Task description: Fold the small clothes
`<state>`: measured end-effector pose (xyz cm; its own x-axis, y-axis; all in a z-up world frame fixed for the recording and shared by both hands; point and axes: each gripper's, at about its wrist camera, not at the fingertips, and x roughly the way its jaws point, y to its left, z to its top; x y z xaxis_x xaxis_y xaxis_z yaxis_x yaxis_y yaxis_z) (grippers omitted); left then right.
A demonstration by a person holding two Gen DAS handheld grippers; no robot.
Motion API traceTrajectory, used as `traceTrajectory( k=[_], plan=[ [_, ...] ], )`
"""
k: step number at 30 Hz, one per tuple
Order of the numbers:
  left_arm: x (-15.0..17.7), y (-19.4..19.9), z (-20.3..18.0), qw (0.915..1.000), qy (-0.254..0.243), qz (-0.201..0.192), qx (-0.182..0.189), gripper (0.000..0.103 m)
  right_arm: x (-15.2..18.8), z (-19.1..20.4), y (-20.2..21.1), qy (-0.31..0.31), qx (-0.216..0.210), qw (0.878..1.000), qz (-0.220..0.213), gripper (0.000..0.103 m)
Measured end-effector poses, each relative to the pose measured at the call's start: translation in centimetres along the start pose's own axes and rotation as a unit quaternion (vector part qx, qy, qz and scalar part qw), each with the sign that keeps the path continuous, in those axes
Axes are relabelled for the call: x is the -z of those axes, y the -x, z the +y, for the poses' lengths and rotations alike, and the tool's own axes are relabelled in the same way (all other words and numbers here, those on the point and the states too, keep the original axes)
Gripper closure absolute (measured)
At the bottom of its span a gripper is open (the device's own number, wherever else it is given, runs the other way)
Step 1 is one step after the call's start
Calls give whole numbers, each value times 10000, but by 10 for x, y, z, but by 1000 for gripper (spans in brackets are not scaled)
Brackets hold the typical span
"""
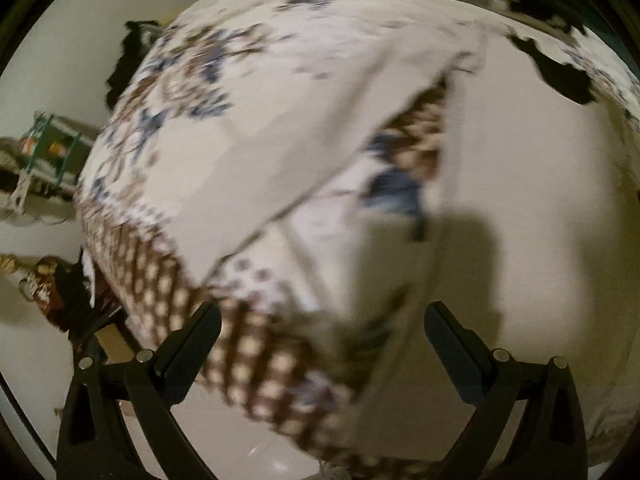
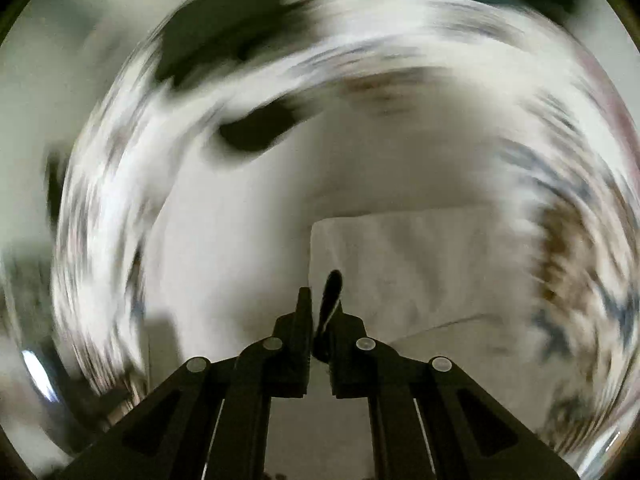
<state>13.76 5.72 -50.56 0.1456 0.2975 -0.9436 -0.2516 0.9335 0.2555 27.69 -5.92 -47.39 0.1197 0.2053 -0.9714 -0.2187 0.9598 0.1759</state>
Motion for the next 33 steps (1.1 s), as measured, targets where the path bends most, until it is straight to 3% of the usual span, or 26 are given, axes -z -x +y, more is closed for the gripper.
traceTrajectory(
  k=[2,5,7,13,16,19,21,23,26,27,29,31,32,33],
  plan=[
    [7,-5,23,9998,130,46,-163,0,20,81,-33,1084,118,9937,244,96],
    [20,-12,54,9985,367,130,-386,0,70,173,-65,2447,403,9678,439,96],
    [28,-16,71,9972,544,177,-472,0,96,200,-75,2814,477,9567,581,96],
    [44,-27,99,9944,846,298,-552,0,127,223,-97,3064,587,9457,917,96],
    [47,-31,108,9931,1010,334,-496,0,130,217,-113,2929,522,9475,1175,95],
    [44,-38,128,9895,1379,395,-160,0,120,190,-121,2234,-532,9552,1868,87],
    [38,-44,143,9833,1764,407,169,0,108,163,-116,1597,-1064,9601,2036,47],
    [33,-56,163,9673,2369,472,770,0,99,136,-107,1089,-1212,9683,1893,40],
    [25,-84,188,9227,3310,444,1925,2,83,87,-95,504,-811,9835,1539,40],
    [21,-100,192,9082,3547,554,2151,2,82,72,-92,348,-647,9870,1431,40],
    [15,-121,194,8909,3812,660,2381,4,81,46,-89,20,-453,9901,1331,40],
    [8,-135,191,8897,3952,680,2183,17,68,19,-84,-316,-359,9903,1304,40],
    [3,-133,187,8989,3889,558,1938,26,69,7,-83,-483,-305,9898,1305,40],
    [-2,-128,182,9140,3697,431,1616,50,73,4,-79,-559,-250,9895,1312,40]
  ],
)
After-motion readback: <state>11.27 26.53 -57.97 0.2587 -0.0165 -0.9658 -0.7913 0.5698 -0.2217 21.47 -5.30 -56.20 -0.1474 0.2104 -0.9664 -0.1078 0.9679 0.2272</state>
